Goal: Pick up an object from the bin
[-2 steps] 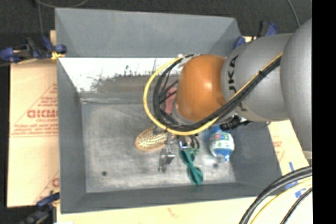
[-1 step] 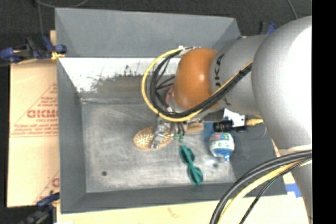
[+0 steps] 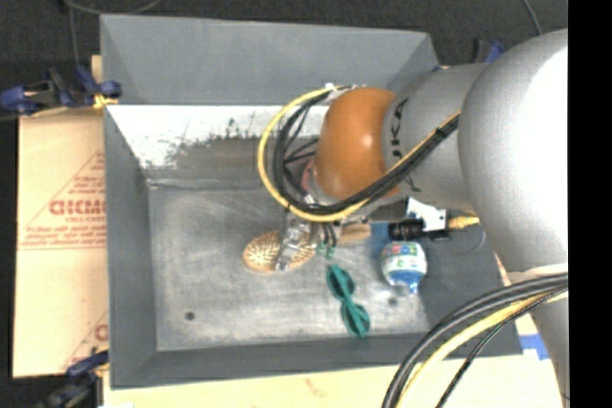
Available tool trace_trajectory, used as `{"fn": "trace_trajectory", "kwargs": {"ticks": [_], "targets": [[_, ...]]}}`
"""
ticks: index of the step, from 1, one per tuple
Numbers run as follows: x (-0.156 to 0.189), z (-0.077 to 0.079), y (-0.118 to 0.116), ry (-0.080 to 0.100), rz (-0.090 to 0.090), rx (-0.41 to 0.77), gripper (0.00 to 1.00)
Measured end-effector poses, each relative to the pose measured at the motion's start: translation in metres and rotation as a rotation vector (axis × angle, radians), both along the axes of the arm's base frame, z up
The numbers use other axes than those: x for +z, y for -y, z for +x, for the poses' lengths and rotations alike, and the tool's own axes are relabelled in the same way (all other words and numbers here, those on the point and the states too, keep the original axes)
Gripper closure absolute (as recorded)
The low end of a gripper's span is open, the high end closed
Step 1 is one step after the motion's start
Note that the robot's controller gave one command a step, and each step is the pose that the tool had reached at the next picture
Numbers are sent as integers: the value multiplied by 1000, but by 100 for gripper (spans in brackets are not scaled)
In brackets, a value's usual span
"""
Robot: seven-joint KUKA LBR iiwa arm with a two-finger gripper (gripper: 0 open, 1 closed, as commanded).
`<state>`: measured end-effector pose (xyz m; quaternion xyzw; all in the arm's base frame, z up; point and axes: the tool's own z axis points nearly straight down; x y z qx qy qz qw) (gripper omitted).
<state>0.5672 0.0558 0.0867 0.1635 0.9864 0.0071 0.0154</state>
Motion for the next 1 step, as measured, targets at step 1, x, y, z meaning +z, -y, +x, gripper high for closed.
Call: {"fn": "trace_trajectory", "kwargs": {"ticks": [1], "targets": [[142, 19, 13, -27, -9, 53, 100]]}}
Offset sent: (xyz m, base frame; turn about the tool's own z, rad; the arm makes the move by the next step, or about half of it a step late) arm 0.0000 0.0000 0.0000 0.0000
